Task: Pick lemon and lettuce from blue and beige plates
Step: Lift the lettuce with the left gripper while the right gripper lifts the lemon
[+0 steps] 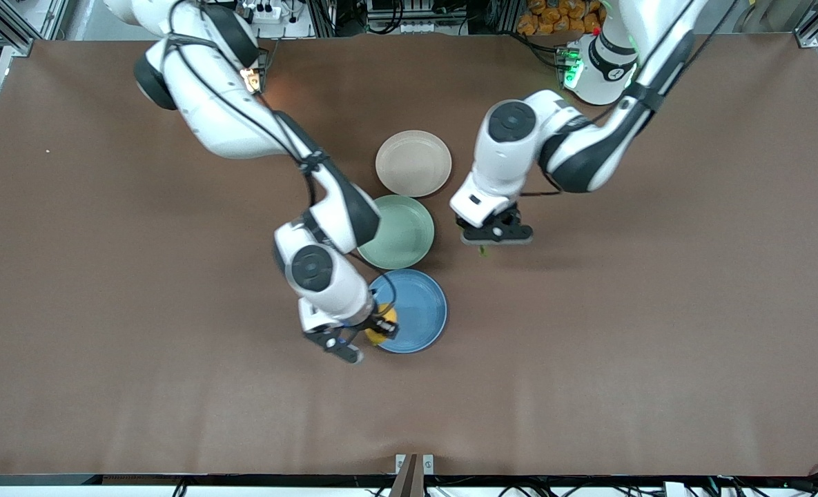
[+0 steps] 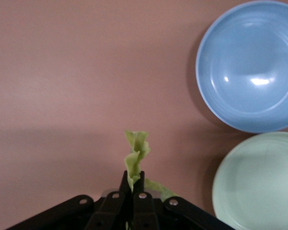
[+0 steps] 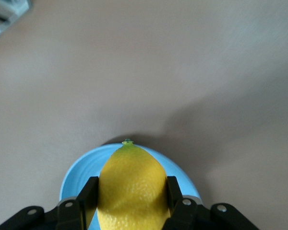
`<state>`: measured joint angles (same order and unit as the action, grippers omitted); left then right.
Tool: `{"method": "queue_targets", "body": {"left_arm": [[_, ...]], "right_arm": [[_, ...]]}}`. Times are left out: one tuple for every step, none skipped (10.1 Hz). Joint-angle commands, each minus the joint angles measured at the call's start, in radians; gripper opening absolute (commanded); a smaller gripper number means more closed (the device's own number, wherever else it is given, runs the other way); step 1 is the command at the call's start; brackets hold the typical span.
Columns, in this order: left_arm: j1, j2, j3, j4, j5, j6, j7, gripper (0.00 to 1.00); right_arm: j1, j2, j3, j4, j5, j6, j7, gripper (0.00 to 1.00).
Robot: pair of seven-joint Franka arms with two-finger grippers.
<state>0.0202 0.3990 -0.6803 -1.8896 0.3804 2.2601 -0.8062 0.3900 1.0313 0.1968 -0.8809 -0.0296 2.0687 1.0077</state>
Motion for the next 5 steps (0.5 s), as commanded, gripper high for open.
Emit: {"method": "queue_targets", "body": {"left_arm": [[0.090, 0.027, 0.019, 0.073, -0.076, -0.031, 0.187, 0.00], [0.098, 0.056, 0.046, 0.099, -0.077, -0.031, 0.253, 0.00], [0.099, 0.082, 0.085, 0.121, -0.074, -0.031, 0.295, 0.00], [0.101, 0.102, 0.119, 0.132, -0.068, -0.031, 0.321, 0.00], [0.100, 0.131, 0.151, 0.133, -0.067, -0.028, 0.324, 0.00]], "right_arm": [[-0.121, -0.101, 0.067, -0.033, 0.014, -0.120, -0.059, 0.00], [-0.144, -0.129, 0.064, -0.041, 0.013, -0.215, -0.111, 0.00], [-0.170, -0.157, 0.059, -0.067, 0.001, -0.308, -0.122, 0.00], [-0.201, -0.198, 0.046, -0.111, -0.006, -0.352, -0.153, 0.00], [-0.226, -0.259, 0.009, -0.213, -0.004, -0.373, -0.220, 0.00]]}}
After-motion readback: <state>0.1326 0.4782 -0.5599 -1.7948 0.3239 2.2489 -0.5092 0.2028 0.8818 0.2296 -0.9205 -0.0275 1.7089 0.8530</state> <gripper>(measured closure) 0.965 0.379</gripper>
